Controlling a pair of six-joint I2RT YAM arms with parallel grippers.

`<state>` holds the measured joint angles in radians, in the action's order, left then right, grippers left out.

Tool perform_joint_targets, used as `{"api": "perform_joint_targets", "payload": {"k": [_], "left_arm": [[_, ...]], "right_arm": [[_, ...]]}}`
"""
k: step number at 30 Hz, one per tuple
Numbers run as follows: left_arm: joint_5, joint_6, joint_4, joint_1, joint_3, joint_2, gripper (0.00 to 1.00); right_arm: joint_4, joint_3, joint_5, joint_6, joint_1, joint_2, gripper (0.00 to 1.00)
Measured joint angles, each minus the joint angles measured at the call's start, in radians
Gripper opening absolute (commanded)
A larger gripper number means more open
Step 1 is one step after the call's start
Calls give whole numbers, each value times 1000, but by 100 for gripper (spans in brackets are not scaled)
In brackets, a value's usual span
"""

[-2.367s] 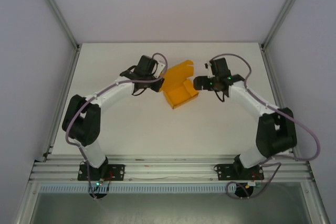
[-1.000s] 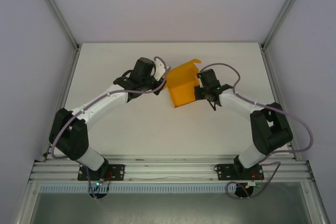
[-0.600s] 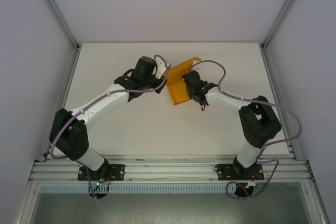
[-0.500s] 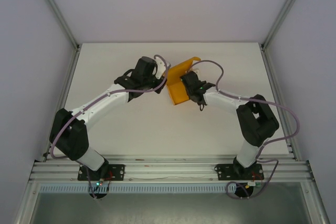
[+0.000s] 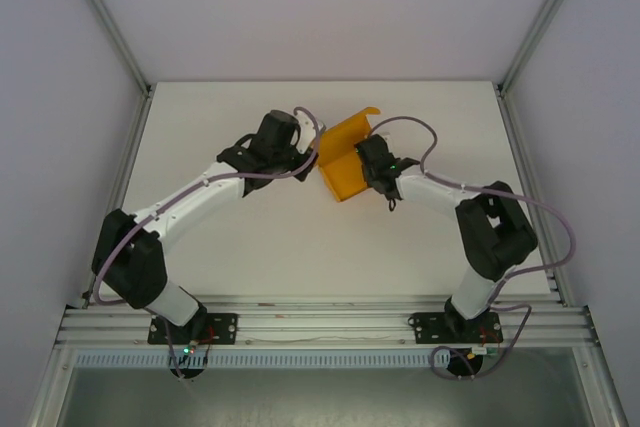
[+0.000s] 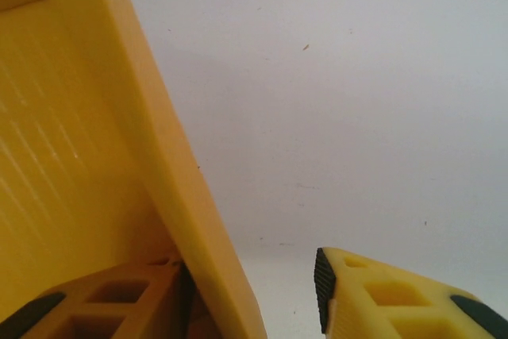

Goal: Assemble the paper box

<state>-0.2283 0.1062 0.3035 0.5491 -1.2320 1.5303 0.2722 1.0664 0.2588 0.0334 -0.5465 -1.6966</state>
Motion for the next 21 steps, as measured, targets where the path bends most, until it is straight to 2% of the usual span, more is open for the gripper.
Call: {"api": "perform_joint_targets", "payload": {"k": [2, 4, 14, 19, 21], "left_arm": [[-2, 6, 0, 1, 0, -13, 0], [-2, 8, -1, 1, 0, -24, 0], [-2, 15, 0, 1, 0, -32, 0], [-7, 24, 0, 1, 0, -32, 0], [-18, 26, 2, 1, 0, -32, 0]], "right_arm": [[0, -2, -31, 0, 6, 23, 49], [-2, -2, -57, -2, 6, 45, 56], [-58, -70, -238, -5, 51, 197, 74], [-64, -78, -302, -21, 82, 230, 74], [-64, -78, -331, -31, 93, 233, 67]]}}
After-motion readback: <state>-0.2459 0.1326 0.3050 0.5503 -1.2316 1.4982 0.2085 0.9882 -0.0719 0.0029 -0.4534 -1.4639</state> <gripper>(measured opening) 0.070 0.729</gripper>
